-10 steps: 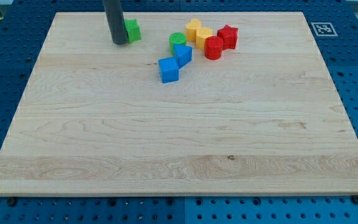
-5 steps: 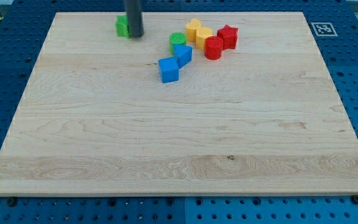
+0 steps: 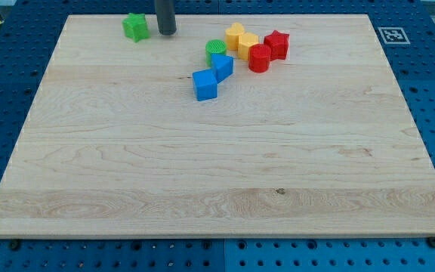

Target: Move the green star top left corner on the board

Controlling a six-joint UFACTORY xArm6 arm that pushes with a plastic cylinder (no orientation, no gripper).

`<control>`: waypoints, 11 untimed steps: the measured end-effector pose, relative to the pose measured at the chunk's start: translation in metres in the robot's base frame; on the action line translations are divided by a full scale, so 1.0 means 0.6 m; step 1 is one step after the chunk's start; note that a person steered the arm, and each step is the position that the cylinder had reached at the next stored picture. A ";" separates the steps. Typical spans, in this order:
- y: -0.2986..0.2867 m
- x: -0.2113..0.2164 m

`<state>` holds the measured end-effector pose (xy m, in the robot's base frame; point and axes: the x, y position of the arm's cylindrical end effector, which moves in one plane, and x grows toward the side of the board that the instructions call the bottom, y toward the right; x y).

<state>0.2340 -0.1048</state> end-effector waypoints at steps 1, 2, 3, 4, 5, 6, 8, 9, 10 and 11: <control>-0.020 -0.001; -0.029 -0.001; -0.029 -0.001; -0.035 -0.001; -0.061 0.009; -0.086 0.022; -0.075 0.023; -0.069 0.047; -0.111 0.067; -0.132 0.067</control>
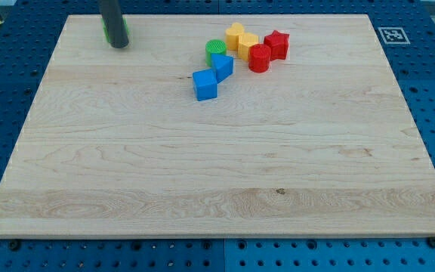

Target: Move the green star top left corner on the board

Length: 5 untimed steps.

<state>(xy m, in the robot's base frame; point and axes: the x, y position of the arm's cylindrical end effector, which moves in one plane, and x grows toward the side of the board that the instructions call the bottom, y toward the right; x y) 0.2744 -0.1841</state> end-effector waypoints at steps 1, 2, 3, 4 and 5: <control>0.000 -0.013; -0.015 -0.038; -0.033 -0.046; -0.034 -0.045; 0.016 -0.012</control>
